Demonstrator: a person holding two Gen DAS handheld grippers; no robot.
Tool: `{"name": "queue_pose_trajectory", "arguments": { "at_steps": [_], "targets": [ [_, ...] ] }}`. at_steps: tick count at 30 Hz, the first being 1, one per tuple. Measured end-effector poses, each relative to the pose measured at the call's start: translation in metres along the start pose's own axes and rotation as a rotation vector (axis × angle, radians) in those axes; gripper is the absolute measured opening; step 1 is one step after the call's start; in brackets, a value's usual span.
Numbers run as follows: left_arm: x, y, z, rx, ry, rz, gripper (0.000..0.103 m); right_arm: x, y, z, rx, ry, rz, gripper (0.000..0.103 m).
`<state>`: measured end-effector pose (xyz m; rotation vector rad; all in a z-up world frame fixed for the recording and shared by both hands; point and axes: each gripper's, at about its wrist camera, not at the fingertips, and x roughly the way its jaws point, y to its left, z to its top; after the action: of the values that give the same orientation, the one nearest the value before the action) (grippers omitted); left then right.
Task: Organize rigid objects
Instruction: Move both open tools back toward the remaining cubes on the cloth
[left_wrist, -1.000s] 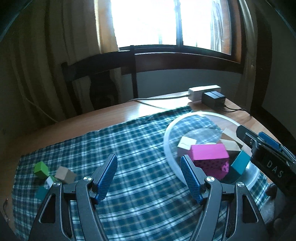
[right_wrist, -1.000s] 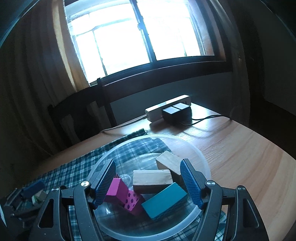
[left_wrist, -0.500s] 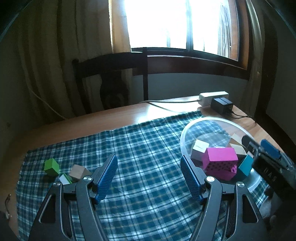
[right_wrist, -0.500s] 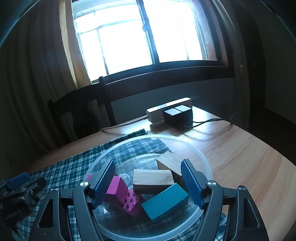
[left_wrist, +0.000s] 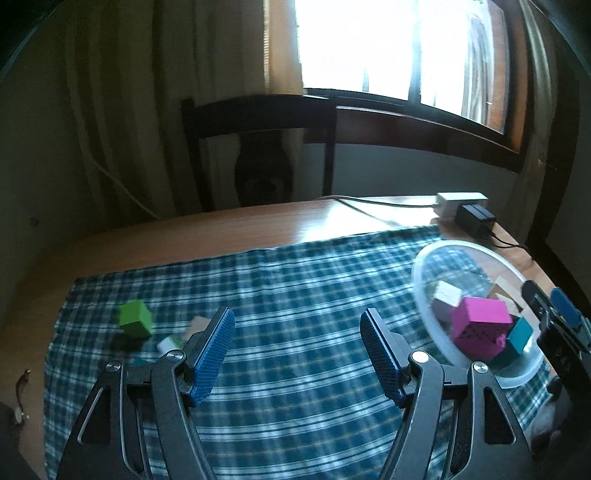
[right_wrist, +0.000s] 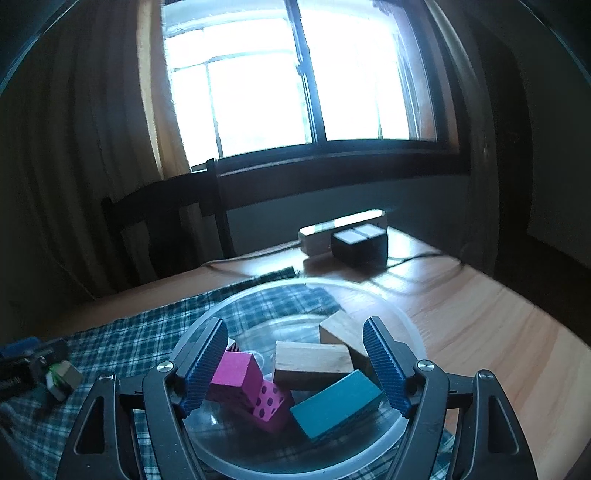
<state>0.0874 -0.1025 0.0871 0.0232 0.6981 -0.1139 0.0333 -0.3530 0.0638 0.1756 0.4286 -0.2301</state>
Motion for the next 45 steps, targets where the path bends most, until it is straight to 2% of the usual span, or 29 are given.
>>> {"name": "queue_pose_trajectory", "arguments": {
  "at_steps": [8,11,14,24,28,30,36,45],
  "targets": [
    [-0.006,0.048,-0.006,-0.064,-0.003,0.056,0.072,-0.011,0.018,-0.002,-0.085,-0.062,-0.060,0.079],
    [-0.006,0.069,-0.012,-0.082,0.005,0.083,0.072,-0.019,0.027,0.002,-0.101,-0.067,-0.048,0.079],
    [-0.004,0.086,-0.018,-0.096,0.015,0.102,0.072,-0.022,0.040,0.006,-0.110,-0.056,-0.002,0.081],
    [0.012,0.122,-0.037,-0.117,0.067,0.141,0.072,-0.005,0.104,0.013,-0.127,0.099,0.224,0.081],
    [0.023,0.134,-0.043,-0.154,0.112,0.127,0.070,0.003,0.131,0.010,-0.139,0.174,0.305,0.081],
    [0.027,0.137,-0.045,-0.166,0.129,0.117,0.066,0.006,0.145,0.009,-0.151,0.203,0.342,0.081],
    [0.028,0.139,-0.045,-0.178,0.130,0.093,0.066,0.022,0.176,0.002,-0.159,0.284,0.407,0.081],
    [0.030,0.137,-0.046,-0.158,0.148,0.043,0.066,0.051,0.201,-0.005,-0.142,0.392,0.434,0.081]
  ]
}}
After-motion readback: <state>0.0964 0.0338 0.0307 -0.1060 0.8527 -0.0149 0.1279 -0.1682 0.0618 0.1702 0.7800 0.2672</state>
